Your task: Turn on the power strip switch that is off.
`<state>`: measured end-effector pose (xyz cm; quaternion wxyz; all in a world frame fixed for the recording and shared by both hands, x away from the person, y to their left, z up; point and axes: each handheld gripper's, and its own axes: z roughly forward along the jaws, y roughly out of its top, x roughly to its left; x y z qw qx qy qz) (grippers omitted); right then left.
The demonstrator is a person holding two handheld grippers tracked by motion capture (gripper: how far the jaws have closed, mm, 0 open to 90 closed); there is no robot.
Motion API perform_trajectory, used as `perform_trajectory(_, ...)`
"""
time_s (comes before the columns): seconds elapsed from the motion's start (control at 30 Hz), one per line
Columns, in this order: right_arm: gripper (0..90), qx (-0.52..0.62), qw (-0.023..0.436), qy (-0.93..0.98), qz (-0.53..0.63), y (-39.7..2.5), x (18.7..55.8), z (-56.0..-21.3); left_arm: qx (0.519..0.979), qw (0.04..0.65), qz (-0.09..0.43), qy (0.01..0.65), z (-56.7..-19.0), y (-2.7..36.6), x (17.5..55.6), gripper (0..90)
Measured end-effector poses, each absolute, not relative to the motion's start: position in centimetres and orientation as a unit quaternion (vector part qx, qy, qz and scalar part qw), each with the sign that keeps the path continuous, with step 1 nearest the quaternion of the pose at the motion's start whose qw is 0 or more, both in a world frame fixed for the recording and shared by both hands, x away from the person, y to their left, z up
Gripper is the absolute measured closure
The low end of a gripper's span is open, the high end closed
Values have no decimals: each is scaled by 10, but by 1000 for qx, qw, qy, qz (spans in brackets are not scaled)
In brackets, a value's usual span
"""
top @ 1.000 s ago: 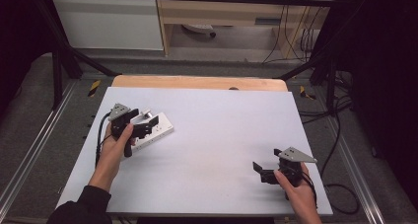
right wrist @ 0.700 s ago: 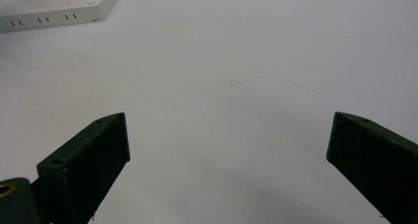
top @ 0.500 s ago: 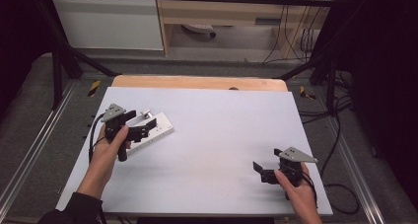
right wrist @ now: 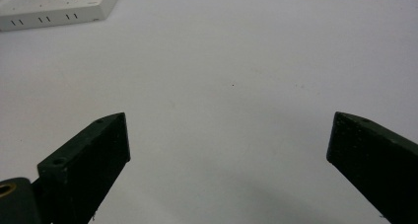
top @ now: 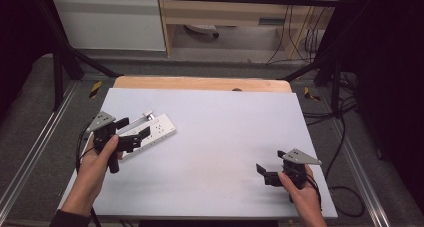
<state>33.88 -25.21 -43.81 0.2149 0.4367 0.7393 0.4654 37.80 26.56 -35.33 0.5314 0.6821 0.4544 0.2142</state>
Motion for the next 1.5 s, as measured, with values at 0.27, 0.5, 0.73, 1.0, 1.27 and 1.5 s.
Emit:
perform_trajectory(0.27,31,437,214,740,465,-252,339,-438,672,538,222,458,-356,282,358,77)
perform_trajectory(0.5,31,438,214,739,465,-253,339,-439,667,540,219,464,-369,292,344,81)
perform_trajectory(0.73,30,438,215,739,464,-253,339,-439,674,531,223,462,-384,294,331,81)
perform_trajectory(1.0,28,438,213,741,463,-253,339,-439,693,513,219,457,-406,288,321,87)
perform_trajectory(1.27,27,446,212,745,448,-254,340,-442,716,495,221,440,-420,278,305,87)
perform_trajectory(1.5,28,482,212,751,398,-255,352,-454,747,463,217,425,-432,269,295,87)
